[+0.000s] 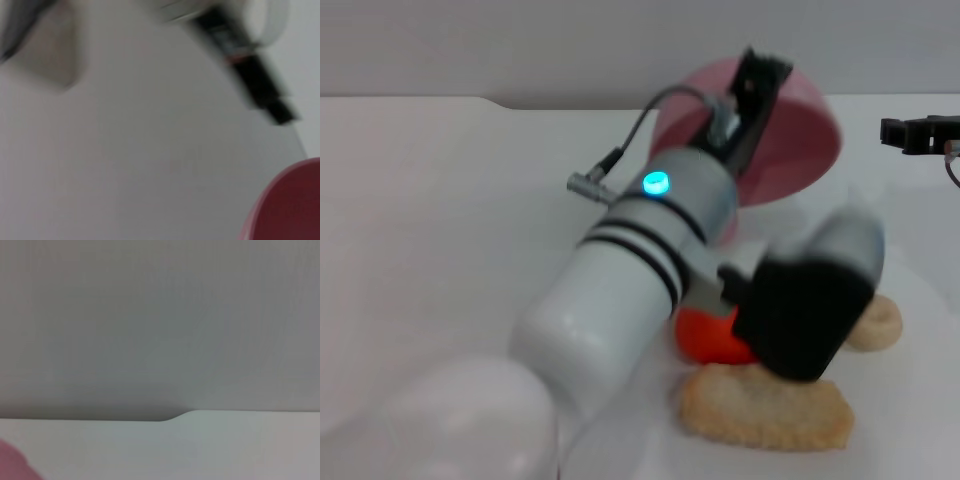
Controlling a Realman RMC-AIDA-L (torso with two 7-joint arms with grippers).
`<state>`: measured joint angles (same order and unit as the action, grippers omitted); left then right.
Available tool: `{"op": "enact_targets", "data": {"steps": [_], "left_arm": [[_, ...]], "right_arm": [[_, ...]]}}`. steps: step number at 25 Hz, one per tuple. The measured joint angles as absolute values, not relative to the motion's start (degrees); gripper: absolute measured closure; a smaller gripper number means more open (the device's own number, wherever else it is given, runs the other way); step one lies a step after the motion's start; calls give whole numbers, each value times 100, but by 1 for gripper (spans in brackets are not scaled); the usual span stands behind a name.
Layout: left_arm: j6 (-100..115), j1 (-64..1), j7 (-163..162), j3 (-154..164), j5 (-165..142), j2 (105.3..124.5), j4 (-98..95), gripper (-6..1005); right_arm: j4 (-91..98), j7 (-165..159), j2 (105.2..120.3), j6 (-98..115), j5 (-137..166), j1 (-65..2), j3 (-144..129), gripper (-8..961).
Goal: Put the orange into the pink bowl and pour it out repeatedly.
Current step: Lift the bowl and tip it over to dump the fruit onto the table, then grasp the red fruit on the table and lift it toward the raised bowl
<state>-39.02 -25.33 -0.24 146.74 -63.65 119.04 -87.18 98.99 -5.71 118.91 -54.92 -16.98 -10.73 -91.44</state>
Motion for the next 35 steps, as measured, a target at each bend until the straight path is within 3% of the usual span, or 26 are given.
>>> {"op": "enact_targets", "data": {"steps": [8,17,35], "left_arm": [[-5702,-3239,-1294,12773,-2683,11894,-9658,820],[-7296,-3776,-824,9997,50,11832,-8930,818],[-7126,-4192,-372,9408,388,11822,-7641,814]], "right_arm": [[9927,-540,11892,-5494,-1781,-1121,-9483,436],[9901,-500,11884,-5501,-1877,-1308,-10177,370],[8732,-1142,11908,-5194,-2151,-1877,-11371,244]]}}
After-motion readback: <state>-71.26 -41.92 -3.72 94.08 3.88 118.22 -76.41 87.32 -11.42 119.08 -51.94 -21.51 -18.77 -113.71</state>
